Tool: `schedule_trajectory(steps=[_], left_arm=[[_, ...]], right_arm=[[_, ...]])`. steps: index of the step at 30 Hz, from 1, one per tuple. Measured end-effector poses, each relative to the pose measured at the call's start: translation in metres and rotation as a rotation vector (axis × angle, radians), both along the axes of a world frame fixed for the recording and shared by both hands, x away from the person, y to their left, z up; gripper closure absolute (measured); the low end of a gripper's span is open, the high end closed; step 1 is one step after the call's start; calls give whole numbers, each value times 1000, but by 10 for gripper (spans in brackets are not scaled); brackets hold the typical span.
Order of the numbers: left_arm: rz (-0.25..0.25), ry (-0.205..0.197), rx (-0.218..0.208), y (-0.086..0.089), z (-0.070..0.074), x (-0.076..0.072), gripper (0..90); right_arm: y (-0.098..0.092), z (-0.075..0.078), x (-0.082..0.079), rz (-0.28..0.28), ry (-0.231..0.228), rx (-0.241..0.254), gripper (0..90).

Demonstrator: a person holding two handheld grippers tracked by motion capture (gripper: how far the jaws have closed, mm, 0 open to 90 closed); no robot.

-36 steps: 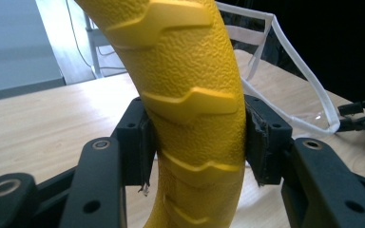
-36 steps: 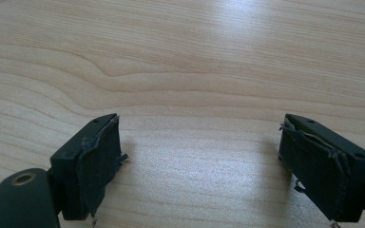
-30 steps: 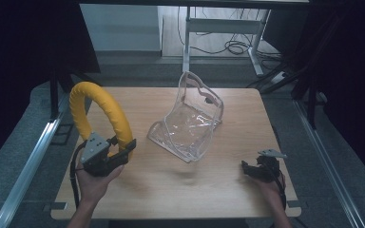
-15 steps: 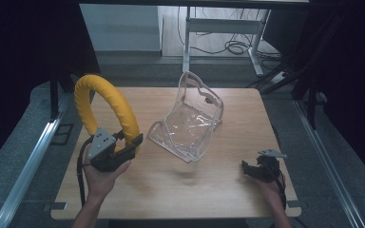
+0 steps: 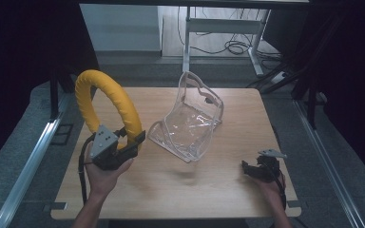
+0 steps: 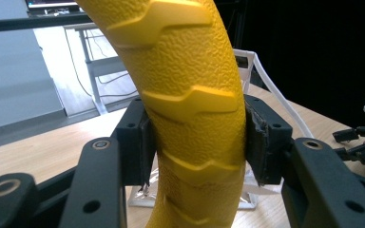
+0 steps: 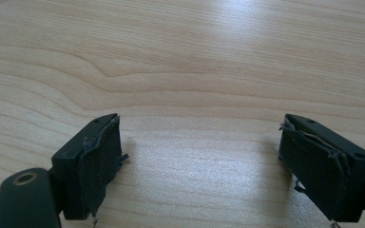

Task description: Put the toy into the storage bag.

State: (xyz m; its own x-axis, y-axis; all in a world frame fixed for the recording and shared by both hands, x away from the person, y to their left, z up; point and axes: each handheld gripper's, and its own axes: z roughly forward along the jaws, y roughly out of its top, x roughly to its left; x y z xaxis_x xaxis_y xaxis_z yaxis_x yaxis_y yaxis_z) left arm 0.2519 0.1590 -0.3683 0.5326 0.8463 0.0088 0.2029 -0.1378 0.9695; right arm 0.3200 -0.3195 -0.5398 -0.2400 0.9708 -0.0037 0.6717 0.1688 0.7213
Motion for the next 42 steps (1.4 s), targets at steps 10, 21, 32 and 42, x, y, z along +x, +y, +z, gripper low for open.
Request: schedule_trajectory(steps=[10,21,32,42], left_arm=[[-9,-11,8,-5,5,1,498],[-15,-33,4,-13,13,4,498],[-41,-65,18,-29,27,7,498],[-75,-80,33,-45,37,14,497]], right_arm=[[0,0,0,-2,0,1,142],[0,0,0,-3,2,2,142],[0,0,0,-3,3,2,142],[0,0,0,-2,-1,2,142]])
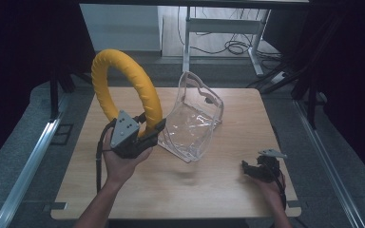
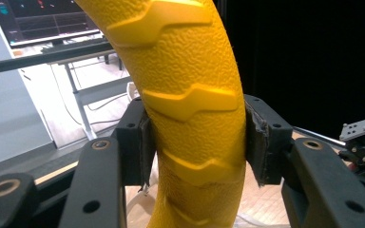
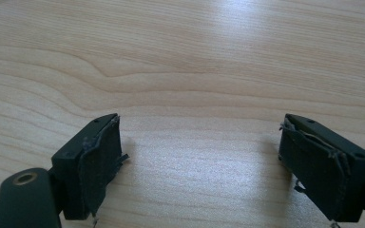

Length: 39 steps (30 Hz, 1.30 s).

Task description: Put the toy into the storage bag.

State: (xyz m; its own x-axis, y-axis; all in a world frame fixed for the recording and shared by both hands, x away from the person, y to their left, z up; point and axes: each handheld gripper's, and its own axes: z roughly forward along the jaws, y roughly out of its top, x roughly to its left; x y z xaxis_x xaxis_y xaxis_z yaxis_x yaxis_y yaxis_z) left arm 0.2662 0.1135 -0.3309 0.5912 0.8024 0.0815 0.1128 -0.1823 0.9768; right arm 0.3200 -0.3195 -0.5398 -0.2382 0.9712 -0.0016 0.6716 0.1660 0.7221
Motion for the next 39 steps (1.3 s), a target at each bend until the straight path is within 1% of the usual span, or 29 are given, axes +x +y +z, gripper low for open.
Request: schedule_trajectory(steps=[3,7,16,19,22,27,30,31,35,36,39], left_arm=[[-11,4,-16,-4,1,3,497],[-19,-4,-13,-14,4,7,497],[-35,-14,-13,-30,6,13,497],[-36,-16,-3,-35,6,15,497],[-40,-20,-4,-41,6,17,497],[-44,-26,-6,-49,7,19,497],[-48,-35,-1,-55,8,20,497],[-49,-39,-6,-57,9,20,497],[-62,-47,-1,-64,11,20,497],[-70,-49,-6,-69,12,19,497],[-78,-51,-5,-72,12,19,497]], right_arm=[[0,0,0,0,0,0,142],[0,0,0,2,-1,-2,142],[0,0,0,1,0,-1,142],[0,0,0,0,2,0,142],[0,0,0,1,0,-1,142],[0,0,0,0,2,0,142],[0,0,0,0,2,0,142],[0,0,0,0,2,0,142],[0,0,0,0,2,0,142],[0,0,0,0,1,0,142],[0,0,0,0,1,0,142]])
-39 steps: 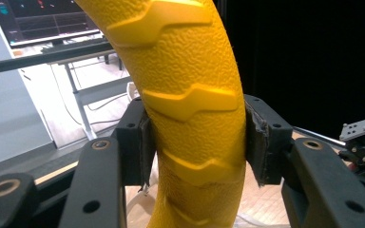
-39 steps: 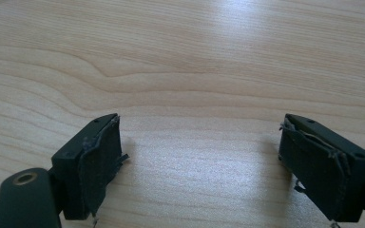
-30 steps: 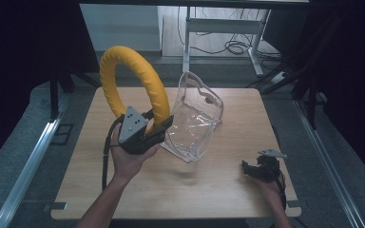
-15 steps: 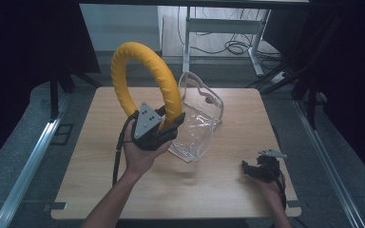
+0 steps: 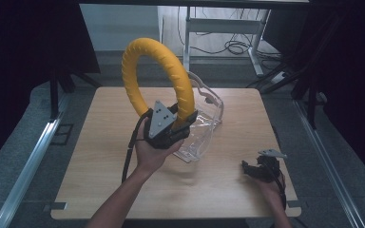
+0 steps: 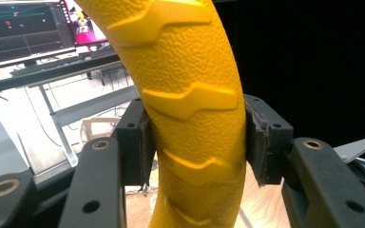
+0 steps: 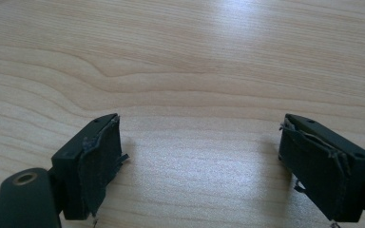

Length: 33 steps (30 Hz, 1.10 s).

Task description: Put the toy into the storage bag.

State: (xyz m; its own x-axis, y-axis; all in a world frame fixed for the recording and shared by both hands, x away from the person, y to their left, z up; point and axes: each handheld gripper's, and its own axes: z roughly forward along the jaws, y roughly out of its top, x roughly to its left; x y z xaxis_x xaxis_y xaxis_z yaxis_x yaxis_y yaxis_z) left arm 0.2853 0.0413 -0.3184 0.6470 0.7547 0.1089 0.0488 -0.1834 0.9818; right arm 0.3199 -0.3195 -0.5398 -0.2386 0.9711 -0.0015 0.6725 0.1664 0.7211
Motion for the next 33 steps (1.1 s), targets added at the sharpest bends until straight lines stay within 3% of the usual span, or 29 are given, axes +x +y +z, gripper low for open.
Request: schedule_trajectory(steps=[13,33], left_arm=[[-25,-27,25,-23,2,-3,496],[-55,-76,43,-43,8,-12,496]], right_arm=[[0,0,0,-2,-1,1,142],[0,0,0,-1,-3,-1,142]])
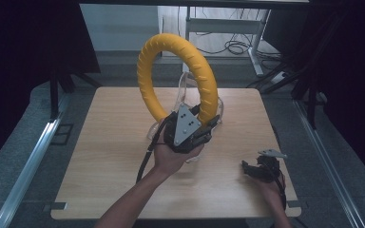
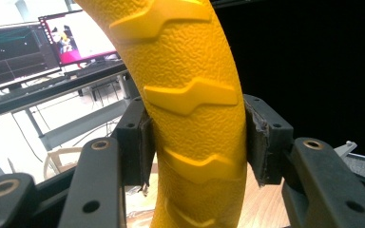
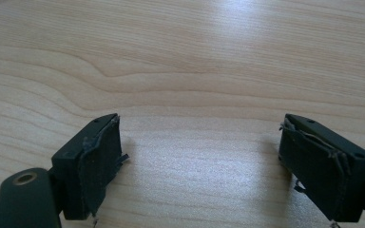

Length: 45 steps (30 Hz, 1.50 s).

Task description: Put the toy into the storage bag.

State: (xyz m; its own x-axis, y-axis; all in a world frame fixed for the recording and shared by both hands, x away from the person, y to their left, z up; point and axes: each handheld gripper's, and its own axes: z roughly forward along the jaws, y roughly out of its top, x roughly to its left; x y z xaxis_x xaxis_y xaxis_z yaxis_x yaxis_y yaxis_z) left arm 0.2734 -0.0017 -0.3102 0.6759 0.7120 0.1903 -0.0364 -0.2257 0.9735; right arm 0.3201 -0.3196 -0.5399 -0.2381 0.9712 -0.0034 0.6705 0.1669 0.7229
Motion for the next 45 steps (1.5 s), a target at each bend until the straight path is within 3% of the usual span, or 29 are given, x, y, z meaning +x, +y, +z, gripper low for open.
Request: schedule_trajectory(steps=[13,27,45], left_arm=[[-42,-9,11,-14,1,-5,496],[-96,10,4,-34,-5,-9,496],[-152,28,33,-56,-17,-11,495]], right_arm=[[0,0,0,2,1,-1,142],[0,0,0,0,3,2,142],[0,0,0,0,5,3,142]])
